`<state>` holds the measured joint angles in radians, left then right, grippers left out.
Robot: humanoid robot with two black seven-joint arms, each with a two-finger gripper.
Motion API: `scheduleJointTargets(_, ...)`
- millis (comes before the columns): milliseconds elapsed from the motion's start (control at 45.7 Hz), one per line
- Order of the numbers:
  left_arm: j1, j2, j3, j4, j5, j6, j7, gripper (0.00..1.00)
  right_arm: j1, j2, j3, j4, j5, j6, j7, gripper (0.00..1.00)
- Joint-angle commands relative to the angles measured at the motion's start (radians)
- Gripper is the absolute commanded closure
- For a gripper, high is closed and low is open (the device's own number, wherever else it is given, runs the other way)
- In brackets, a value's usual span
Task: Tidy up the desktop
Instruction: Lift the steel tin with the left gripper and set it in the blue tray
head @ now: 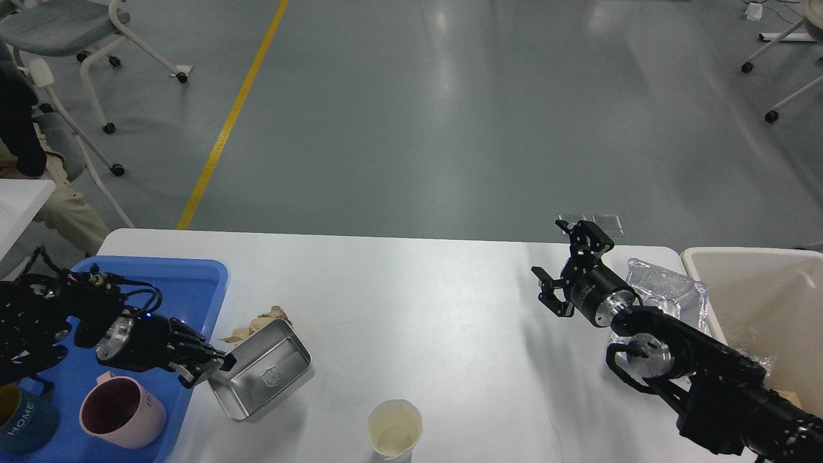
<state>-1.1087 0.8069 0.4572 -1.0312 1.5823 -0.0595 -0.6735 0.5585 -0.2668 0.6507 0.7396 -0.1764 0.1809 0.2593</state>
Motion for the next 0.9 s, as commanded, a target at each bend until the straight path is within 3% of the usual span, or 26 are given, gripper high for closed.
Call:
scheduleJointTargets(0,0.0,0.072,-0.045,-0.056,-0.057,-0.005,0.0,0.98,-0.002,0.008,0.0,0.0,0.0,0.0,0.0,0.0)
scheduleJointTargets(394,-0.023,0.242,-0.19,-0.214,-0.125,-0.063,-0.014,0.98,0.003,0.014,-0.002,0.001,0.0,0.0,0.0,0.0)
scheduleJointTargets(875,-0.006,0.5,-0.223,-0.221,-0.177,-0.051,-0.02,0.97,0.029,0.024,-0.009,-0.002,0.0,0.0,0.0,0.0)
